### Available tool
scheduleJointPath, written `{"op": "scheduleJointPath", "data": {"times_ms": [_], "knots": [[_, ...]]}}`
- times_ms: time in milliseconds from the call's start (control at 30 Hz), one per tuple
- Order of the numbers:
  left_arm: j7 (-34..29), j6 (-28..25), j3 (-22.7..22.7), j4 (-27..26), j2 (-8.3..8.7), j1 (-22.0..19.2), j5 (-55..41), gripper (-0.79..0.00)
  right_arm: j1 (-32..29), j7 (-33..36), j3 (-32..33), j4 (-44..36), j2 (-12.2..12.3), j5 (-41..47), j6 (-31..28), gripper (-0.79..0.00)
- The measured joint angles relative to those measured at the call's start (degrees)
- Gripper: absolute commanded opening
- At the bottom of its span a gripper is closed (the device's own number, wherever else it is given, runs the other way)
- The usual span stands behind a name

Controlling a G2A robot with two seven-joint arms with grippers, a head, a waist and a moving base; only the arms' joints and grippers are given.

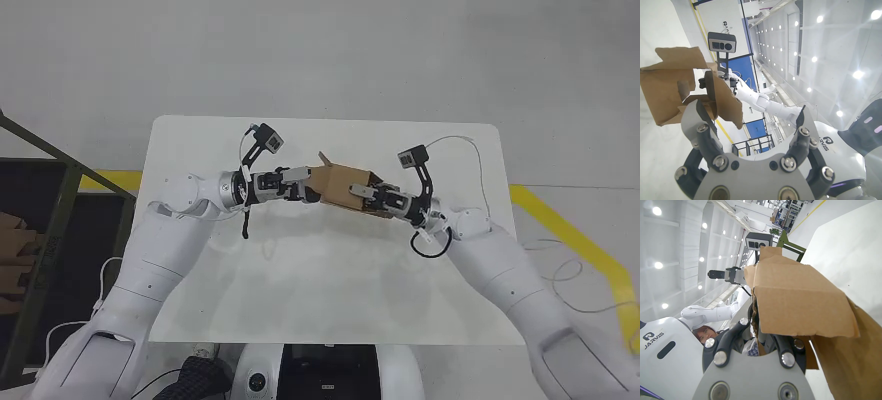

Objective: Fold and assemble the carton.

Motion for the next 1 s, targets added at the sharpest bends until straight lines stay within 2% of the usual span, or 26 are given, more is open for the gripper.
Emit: {"op": "scheduleJointPath", "data": {"times_ms": [167,667,1000], "knots": [[0.15,2.21,0.21,0.35,-0.03,-0.08,-0.36,0.0,0.05,0.08,-0.38,-0.5,-0.07,-0.38,0.08,-0.785],[4.29,2.45,-0.15,-0.99,0.02,0.74,2.55,0.0,0.17,0.17,-0.96,-1.04,0.07,-0.26,0.17,-0.785],[3.04,1.54,-0.9,-1.07,0.17,0.79,2.32,0.0,0.27,-0.05,-1.17,-1.01,0.19,0.02,-0.05,-0.785]]}}
